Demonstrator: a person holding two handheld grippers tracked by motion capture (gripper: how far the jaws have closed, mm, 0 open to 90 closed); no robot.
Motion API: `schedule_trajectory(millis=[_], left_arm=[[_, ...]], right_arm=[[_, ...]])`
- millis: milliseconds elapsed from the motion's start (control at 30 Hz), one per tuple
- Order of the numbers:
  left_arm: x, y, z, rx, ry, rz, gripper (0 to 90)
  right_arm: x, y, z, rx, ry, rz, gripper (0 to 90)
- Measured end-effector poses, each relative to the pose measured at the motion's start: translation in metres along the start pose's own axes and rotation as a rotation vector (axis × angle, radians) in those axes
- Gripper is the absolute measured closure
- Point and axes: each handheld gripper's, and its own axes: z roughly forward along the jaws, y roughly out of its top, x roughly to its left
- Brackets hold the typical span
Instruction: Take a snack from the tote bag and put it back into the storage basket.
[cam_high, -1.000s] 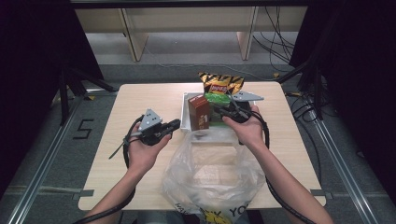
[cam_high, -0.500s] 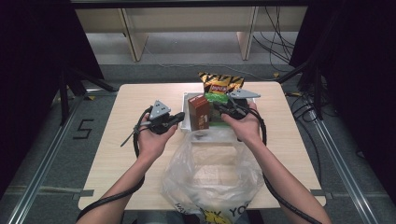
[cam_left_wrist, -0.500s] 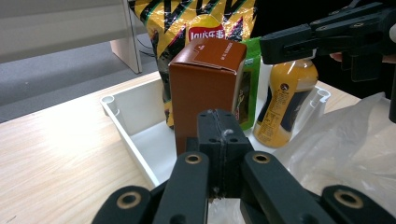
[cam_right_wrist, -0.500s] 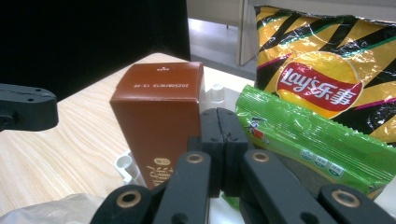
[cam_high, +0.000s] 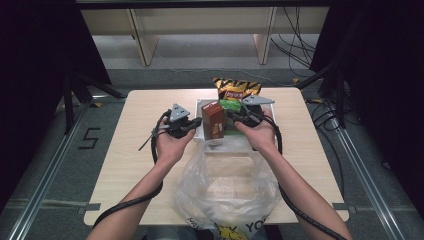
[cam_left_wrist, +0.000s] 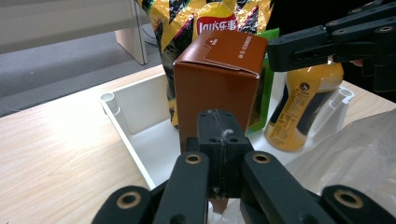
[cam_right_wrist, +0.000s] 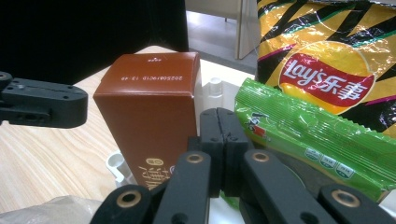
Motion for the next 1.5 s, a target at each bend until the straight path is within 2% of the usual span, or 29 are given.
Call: schedule_trajectory(millis=[33, 167, 233, 300, 400, 567, 633, 667, 700, 733, 767, 900, 967, 1000, 1033, 1067, 1133, 1167, 1333, 1433, 1500], left_arm=[[0.0, 0.0, 0.002, 0.004, 0.004, -0.002, 89.5], [0.0, 0.001, 0.005, 0.009, 0.007, 0.0, 89.5], [-0.001, 0.003, 0.008, 0.013, 0.012, 0.001, 89.5], [-0.002, 0.005, 0.009, 0.015, 0.019, 0.01, 89.5], [-0.004, 0.007, 0.011, 0.02, 0.019, 0.013, 89.5], [-0.006, 0.011, 0.014, 0.022, 0.025, 0.013, 89.5], [-0.006, 0.011, 0.015, 0.026, 0.03, 0.01, 89.5], [-0.006, 0.011, 0.015, 0.027, 0.031, 0.01, 89.5], [-0.006, 0.012, 0.016, 0.031, 0.031, 0.011, 89.5], [-0.006, 0.012, 0.017, 0.033, 0.032, 0.012, 89.5], [-0.006, 0.012, 0.017, 0.035, 0.031, 0.012, 89.5], [-0.005, 0.012, 0.018, 0.038, 0.028, 0.012, 89.5], [-0.004, 0.013, 0.018, 0.038, 0.03, 0.008, 89.5], [-0.004, 0.013, 0.018, 0.04, 0.033, 0.008, 89.5], [-0.003, 0.013, 0.018, 0.041, 0.035, 0.009, 89.5], [-0.003, 0.013, 0.018, 0.041, 0.036, 0.006, 89.5], [-0.001, 0.014, 0.018, 0.042, 0.039, 0.005, 89.5], [0.0, 0.014, 0.018, 0.043, 0.039, 0.003, 89.5], [0.003, 0.014, 0.018, 0.038, 0.048, -0.008, 89.5], [0.004, 0.014, 0.018, 0.037, 0.051, -0.006, 89.5], [0.004, 0.015, 0.018, 0.035, 0.052, -0.005, 89.5]], right_arm=[[-0.002, 0.001, 0.0, 0.002, -0.016, -0.04, 90.0], [-0.002, 0.002, 0.002, -0.004, -0.013, -0.036, 90.0], [0.001, 0.002, 0.002, 0.014, -0.006, -0.01, 90.0], [0.003, 0.002, 0.004, -0.005, -0.018, 0.01, 90.0], [0.003, 0.002, 0.004, 0.003, -0.019, 0.018, 90.0], [-0.002, 0.003, 0.006, -0.001, -0.013, -0.034, 90.0], [0.0, 0.003, 0.005, 0.021, -0.021, -0.006, 90.0], [0.001, 0.002, 0.007, 0.013, -0.02, -0.011, 90.0], [0.003, 0.003, 0.007, 0.02, -0.02, 0.004, 90.0], [0.001, 0.003, 0.008, 0.01, -0.02, -0.024, 90.0], [0.002, 0.003, 0.009, 0.008, -0.023, -0.026, 90.0], [0.001, 0.003, 0.008, 0.016, -0.014, -0.032, 90.0], [0.002, 0.003, 0.006, 0.025, -0.012, -0.017, 90.0], [0.003, 0.003, 0.006, 0.026, -0.013, -0.029, 90.0], [0.006, 0.003, 0.006, 0.031, -0.004, 0.003, 90.0], [0.004, 0.002, 0.007, 0.02, -0.002, -0.028, 90.0], [0.006, 0.002, 0.006, 0.022, 0.012, -0.039, 90.0], [0.009, 0.001, 0.005, 0.014, -0.002, -0.024, 90.0], [0.014, 0.001, 0.003, 0.035, 0.025, -0.039, 90.0], [0.015, 0.0, 0.003, 0.037, 0.021, -0.05, 90.0], [0.017, 0.0, 0.002, 0.047, 0.034, -0.039, 90.0]])
